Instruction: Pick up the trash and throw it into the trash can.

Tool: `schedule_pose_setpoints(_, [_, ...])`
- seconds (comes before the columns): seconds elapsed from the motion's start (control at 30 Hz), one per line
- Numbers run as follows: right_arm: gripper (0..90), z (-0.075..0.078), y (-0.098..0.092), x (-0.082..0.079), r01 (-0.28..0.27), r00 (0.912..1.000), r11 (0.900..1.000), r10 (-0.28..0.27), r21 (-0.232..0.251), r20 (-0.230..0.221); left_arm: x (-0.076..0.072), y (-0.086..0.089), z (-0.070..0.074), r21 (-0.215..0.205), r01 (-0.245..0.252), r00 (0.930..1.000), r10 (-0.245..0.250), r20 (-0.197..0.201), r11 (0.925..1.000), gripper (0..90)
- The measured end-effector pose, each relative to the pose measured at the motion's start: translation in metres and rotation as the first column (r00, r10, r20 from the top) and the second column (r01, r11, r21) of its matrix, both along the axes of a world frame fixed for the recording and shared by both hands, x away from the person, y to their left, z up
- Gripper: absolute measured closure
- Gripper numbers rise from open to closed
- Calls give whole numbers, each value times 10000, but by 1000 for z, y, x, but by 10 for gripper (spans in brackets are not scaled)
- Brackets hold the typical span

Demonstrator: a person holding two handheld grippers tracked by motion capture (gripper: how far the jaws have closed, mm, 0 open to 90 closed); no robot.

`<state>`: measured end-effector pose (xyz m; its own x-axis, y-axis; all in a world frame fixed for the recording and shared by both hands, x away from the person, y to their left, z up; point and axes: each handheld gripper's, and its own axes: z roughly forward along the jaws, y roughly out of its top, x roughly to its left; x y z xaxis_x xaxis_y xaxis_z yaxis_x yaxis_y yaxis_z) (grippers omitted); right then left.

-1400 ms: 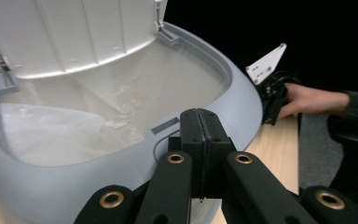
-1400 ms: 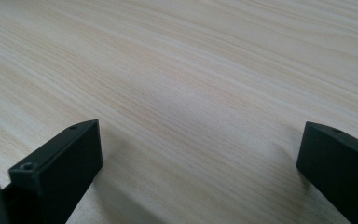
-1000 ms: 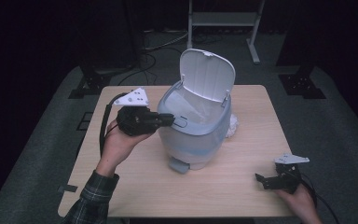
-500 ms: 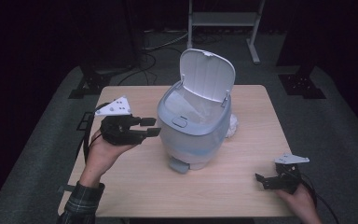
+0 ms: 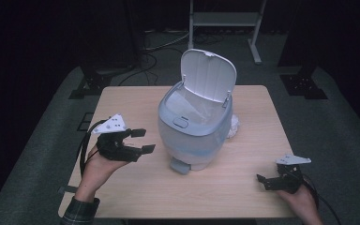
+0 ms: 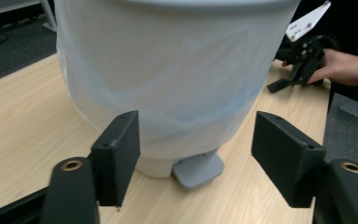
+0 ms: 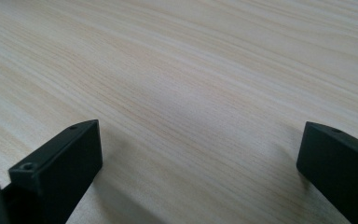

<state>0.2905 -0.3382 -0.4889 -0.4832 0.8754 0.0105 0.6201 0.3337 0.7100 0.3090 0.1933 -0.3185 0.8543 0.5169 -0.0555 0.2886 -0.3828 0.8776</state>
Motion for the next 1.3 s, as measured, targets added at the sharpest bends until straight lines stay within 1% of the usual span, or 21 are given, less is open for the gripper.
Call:
schedule_pose_setpoints(0.1, [0,0,0,0,1,10000,10000,-1,-4,-4,-2,3,-13,88,-166,9998,166,51,9998,265])
schedule_pose_setpoints(0.23, [0,0,0,0,2,10000,10000,-2,-2,-3,-4,5,-23,209,-334,9994,333,88,9992,215])
schedule_pose_setpoints(0.3, [0,0,0,0,3,10000,10000,-3,-1,2,-4,7,-34,285,-482,9988,478,140,9984,188])
schedule_pose_setpoints(0.33, [0,0,0,0,-30,10000,10000,30,-1,9,-4,7,-34,285,-482,9988,478,140,9984,177])
schedule_pose_setpoints(0.37, [0,0,0,1,-70,10000,10000,70,-10,9,-5,7,-41,415,-551,9982,541,251,9976,167])
schedule_pose_setpoints(0.43, [0,0,0,1,-133,9999,9999,133,-7,3,-6,7,-48,537,-625,9977,611,277,9966,122])
schedule_pose_setpoints(0.47, [0,0,0,1,-133,9999,9999,133,-7,3,-6,7,-48,537,-625,9977,611,277,9966,107])
schedule_pose_setpoints(0.57, [0,0,1,1,-148,9999,9999,148,-6,-3,-7,8,-65,788,-755,9971,744,172,9940,80])
schedule_pose_setpoints(0.67, [0,0,1,1,-149,9999,9999,149,-5,-3,-8,9,-72,915,-895,9960,884,152,9918,30])
schedule_pose_setpoints(0.7, [0,0,1,1,-159,9999,9999,159,-6,-1,-9,10,-78,1029,-988,9951,974,188,9898,25])
schedule_pose_setpoints(0.73, [0,0,1,1,-159,9999,9999,159,-6,-1,-9,10,-78,1029,-988,9951,974,188,9898,24])
schedule_pose_setpoints(0.77, [0,0,1,1,-122,9999,9999,122,-4,-3,-11,11,-86,1145,-984,9951,973,146,9885,19])
schedule_pose_setpoints(0.8, [0,0,1,1,-122,9999,9999,122,-4,-3,-11,11,-86,1145,-984,9951,973,146,9885,18])
schedule_pose_setpoints(0.83, [0,0,2,1,-56,10000,10000,56,-13,0,-12,12,-93,1273,-996,9950,986,146,9868,18])
schedule_pose_setpoints(0.87, [0,0,2,1,-56,10000,10000,56,-13,0,-12,12,-93,1273,-996,9950,986,146,9868,18])
schedule_pose_setpoints(0.97, [0,0,3,0,-49,10000,10000,49,-8,-8,-13,15,-108,1502,-1148,9932,1167,-41,9820,18])
schedule_pose_setpoints(1.13, [0,2,2,1,26,9998,10000,-24,55,-204,-15,14,-121,1714,-1162,9923,1220,-235,9783,18])
schedule_pose_setpoints(1.2, [0,3,1,2,13,9996,9998,-7,196,-297,-15,13,-130,2133,-1171,9918,1254,-256,9699,18])
schedule_pose_setpoints(1.23, [0,4,1,3,-4,9996,9997,11,231,-284,-13,13,-137,2309,-1122,9912,1253,-430,9665,12])
schedule_pose_setpoints(1.27, [0,4,1,3,-4,9996,9997,11,231,-284,-13,13,-137,2309,-1122,9912,1253,-430,9665,0])
schedule_pose_setpoints(1.3, [0,5,1,3,8,9996,9997,-1,247,-278,-11,13,-143,2326,-1120,9890,1313,-689,9661,0])
